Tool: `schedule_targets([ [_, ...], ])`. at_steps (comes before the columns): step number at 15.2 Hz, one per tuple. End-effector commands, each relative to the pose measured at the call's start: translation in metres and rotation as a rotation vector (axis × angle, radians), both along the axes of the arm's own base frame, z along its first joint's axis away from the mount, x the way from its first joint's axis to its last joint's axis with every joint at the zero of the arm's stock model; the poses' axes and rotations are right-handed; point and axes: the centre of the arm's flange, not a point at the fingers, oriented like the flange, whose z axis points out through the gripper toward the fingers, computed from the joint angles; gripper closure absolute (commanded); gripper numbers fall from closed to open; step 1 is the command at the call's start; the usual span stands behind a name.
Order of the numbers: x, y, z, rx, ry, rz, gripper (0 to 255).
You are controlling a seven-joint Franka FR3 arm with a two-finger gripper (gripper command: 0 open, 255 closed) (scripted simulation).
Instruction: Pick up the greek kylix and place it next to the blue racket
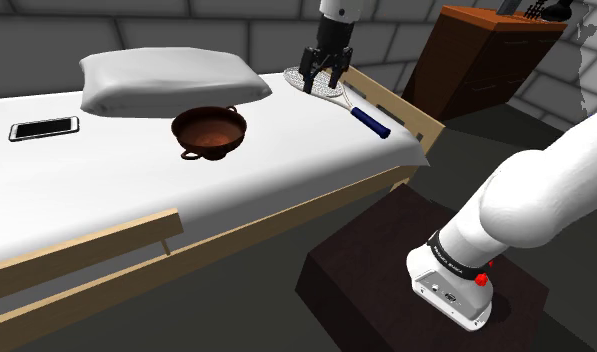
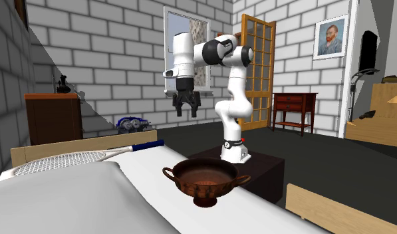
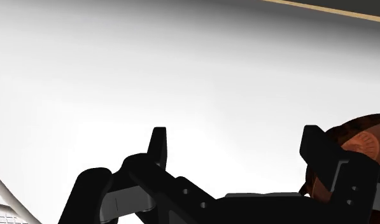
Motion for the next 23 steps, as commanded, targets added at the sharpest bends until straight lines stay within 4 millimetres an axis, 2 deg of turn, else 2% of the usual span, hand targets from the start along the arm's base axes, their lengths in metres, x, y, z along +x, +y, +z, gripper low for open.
schedule_targets([
  [1, 0.021, 0.014, -0.009, 0.007, 0.009, 0.002, 0],
  [17, 0.167, 0.139, -0.094, 0.061, 0.076, 0.022, 0],
  [23, 0.165, 0.142, -0.125, 0.061, 0.076, 0.022, 0],
])
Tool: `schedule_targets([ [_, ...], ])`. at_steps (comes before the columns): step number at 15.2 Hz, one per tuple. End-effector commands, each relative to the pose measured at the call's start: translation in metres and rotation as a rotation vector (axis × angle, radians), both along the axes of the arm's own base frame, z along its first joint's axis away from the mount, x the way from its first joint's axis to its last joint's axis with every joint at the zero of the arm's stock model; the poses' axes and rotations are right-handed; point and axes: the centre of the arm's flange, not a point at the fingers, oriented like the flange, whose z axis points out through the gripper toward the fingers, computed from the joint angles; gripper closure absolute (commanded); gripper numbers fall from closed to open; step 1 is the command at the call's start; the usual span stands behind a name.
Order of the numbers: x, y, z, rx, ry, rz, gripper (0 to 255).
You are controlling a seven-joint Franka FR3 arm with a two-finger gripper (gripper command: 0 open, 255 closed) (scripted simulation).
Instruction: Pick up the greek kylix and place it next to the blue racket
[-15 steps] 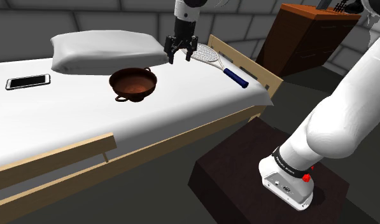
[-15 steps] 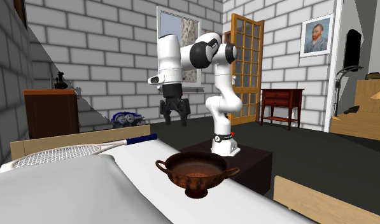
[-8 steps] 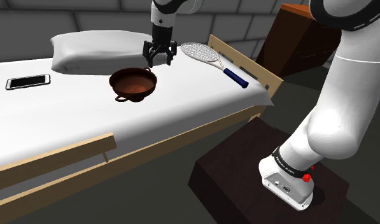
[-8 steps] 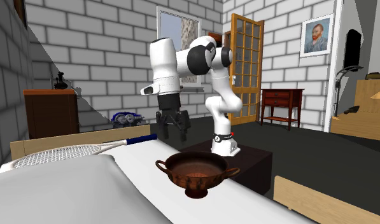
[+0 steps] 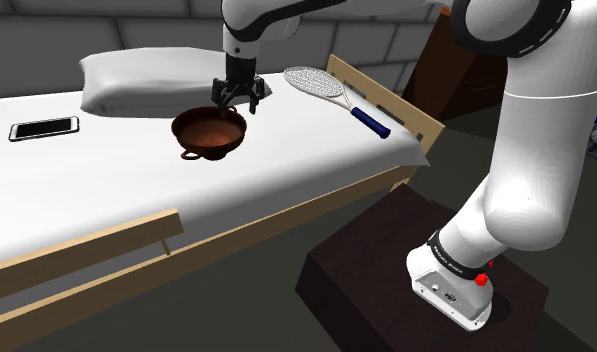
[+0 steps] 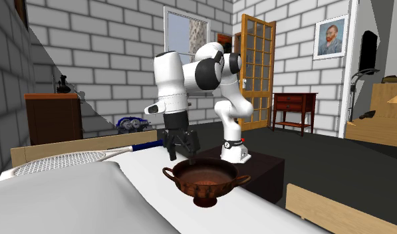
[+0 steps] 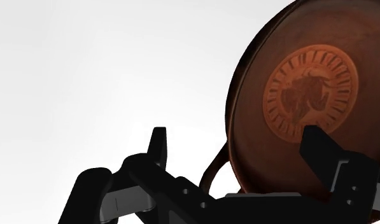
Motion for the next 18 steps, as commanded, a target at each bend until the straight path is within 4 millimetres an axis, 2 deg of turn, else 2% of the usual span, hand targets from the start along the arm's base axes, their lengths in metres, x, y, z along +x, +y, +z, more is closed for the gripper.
schedule_targets([
  [1, -0.0008, 0.0019, -0.0112, 0.0, -0.001, 0.0, 0],
  [9, -0.001, 0.0022, -0.0141, 0.0, 0.0, 0.0, 0],
  [10, -0.001, 0.0022, -0.0141, 0.0, 0.0, 0.0, 255],
  [18, -0.0011, 0.0022, -0.0141, 0.0, 0.0, 0.0, 255],
])
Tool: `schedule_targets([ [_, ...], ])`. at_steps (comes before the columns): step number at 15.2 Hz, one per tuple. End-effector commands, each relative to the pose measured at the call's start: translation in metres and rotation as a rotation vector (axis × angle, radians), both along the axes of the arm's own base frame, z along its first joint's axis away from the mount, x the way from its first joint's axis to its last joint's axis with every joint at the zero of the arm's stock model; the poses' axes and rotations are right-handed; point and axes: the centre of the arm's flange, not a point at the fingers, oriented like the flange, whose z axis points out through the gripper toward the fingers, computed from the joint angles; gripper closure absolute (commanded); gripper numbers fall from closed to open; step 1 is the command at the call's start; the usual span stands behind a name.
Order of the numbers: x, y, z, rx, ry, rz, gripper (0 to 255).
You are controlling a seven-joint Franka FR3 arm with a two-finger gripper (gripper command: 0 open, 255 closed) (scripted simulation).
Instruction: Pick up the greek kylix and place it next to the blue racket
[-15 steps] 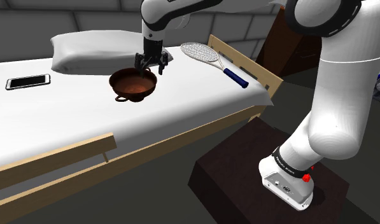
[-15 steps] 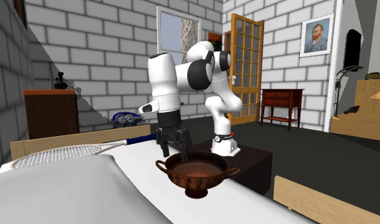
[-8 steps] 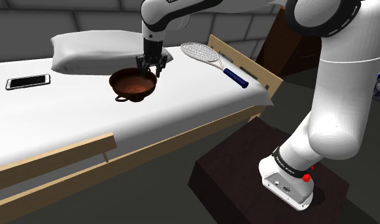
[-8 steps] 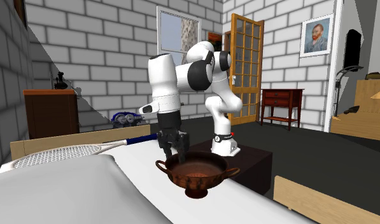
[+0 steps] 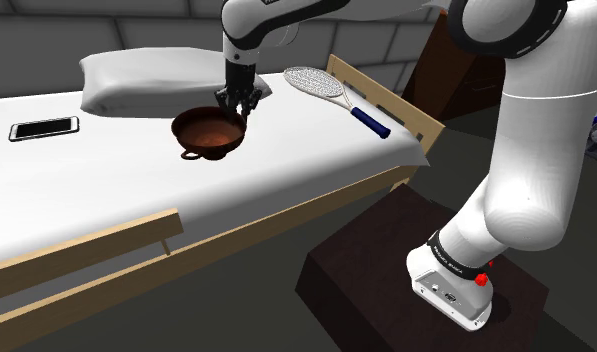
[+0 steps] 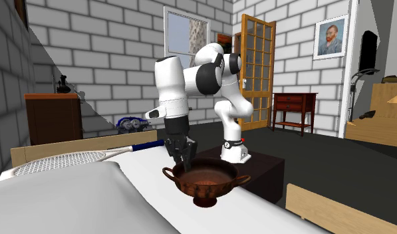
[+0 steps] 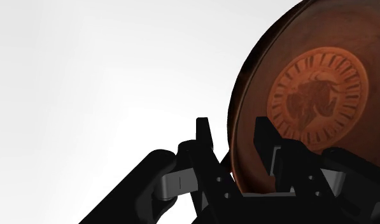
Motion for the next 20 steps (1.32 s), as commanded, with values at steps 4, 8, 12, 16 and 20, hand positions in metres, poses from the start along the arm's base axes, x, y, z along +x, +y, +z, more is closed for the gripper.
schedule_targets([
  [4, 0.0, 0.0, 0.016, 0.0, 0.001, 0.0, 255],
  [8, 0.0, 0.0, 0.037, 0.0, 0.001, 0.0, 255],
  [12, 0.0, 0.0, 0.058, 0.0, 0.001, 0.0, 255],
  [16, 0.0, 0.0, 0.079, 0.0, 0.001, 0.0, 255],
  [20, 0.0, 0.0, 0.1, 0.0, 0.001, 0.0, 255],
])
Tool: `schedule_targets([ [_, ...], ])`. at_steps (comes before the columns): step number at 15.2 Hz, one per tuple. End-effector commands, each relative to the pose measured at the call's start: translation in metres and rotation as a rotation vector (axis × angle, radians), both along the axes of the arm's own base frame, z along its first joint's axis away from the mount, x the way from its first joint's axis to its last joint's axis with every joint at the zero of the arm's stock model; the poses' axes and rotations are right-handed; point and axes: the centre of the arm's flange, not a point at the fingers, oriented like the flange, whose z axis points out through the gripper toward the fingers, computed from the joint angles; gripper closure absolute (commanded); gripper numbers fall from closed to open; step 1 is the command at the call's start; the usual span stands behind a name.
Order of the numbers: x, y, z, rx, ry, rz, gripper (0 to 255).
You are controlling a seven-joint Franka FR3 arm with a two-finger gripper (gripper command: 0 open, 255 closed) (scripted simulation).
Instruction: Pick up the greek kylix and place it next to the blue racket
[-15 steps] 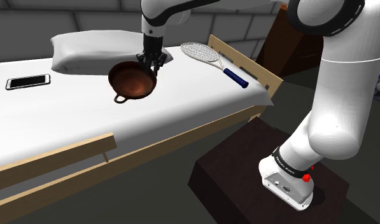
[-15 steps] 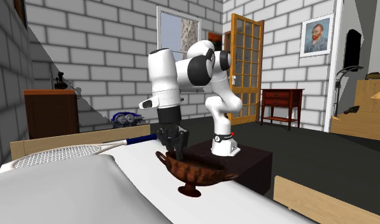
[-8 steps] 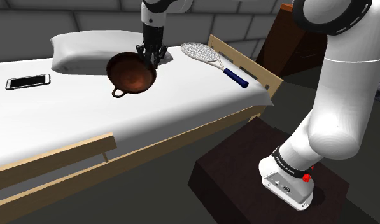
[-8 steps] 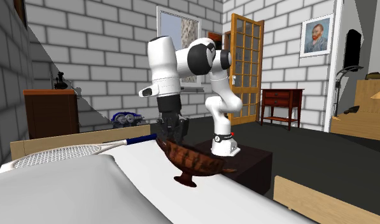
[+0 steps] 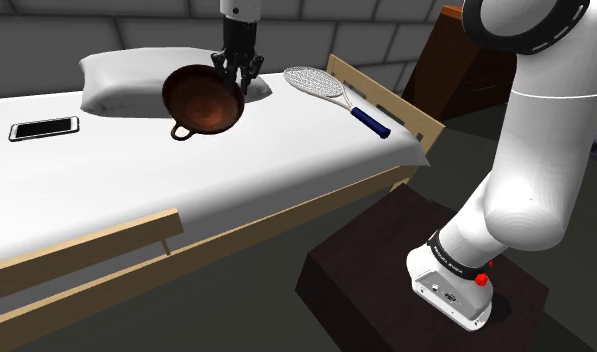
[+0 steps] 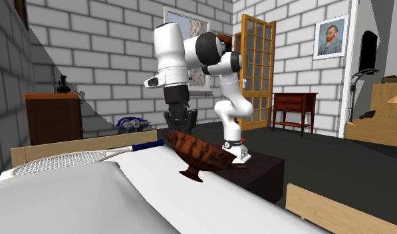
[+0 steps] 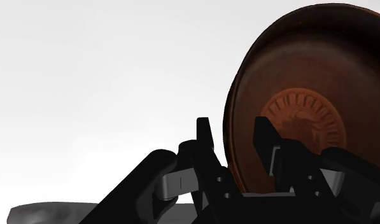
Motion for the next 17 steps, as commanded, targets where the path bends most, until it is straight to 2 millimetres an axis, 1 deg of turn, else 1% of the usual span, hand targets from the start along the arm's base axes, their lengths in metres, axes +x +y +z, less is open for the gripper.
schedule_targets([
  [1, 0.0, 0.0, 0.012, 0.001, -0.001, 0.0, 255],
  [13, 0.0, 0.0, 0.076, 0.001, -0.001, 0.0, 255],
  [14, 0.0, 0.0, 0.077, 0.001, -0.001, 0.0, 255],
  [17, -0.005, -0.04, 0.077, 0.001, -0.001, 0.0, 255],
])
